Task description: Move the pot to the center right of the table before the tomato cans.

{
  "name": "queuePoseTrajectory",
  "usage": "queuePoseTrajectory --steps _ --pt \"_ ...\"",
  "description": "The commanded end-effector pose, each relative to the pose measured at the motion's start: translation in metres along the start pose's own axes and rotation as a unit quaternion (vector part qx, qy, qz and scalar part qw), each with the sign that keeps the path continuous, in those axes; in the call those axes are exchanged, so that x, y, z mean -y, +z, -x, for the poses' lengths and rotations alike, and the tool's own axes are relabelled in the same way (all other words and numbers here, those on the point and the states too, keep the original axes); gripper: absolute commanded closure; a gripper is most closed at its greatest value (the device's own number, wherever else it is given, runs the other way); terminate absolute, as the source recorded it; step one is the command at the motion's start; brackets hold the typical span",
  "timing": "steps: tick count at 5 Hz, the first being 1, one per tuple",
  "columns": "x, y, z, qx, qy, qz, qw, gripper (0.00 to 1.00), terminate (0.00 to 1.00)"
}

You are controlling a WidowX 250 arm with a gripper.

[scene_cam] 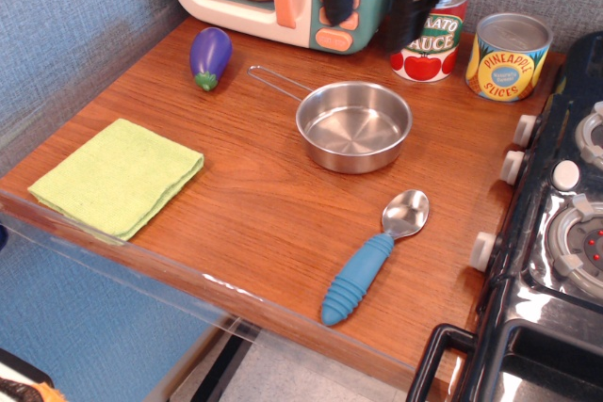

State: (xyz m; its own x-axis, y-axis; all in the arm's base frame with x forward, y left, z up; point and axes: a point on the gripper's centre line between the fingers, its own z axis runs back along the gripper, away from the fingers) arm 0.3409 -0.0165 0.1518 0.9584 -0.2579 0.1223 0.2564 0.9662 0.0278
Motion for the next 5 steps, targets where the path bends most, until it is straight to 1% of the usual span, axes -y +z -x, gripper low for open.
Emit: queuePoseTrajectory --steps 1,2,3,4,5 --pt "-0.003 0.006 0.044 0.001 0.002 -0.027 0.9996 0.00 0.00" --pt "-0.009 -0.007 0.059 -0.005 0.019 -0.040 0.9990 0.00 0.00" --pt "-0.014 -0.011 0.067 -0.008 0.032 -0.036 0.9988 0.00 0.00" --pt "-0.018 -0.012 0.073 -0.010 0.045 -0.001 0.9989 0.00 0.00" --pt "-0.018 -0.012 0.073 -0.010 0.045 -0.001 0.9989 0.00 1.00"
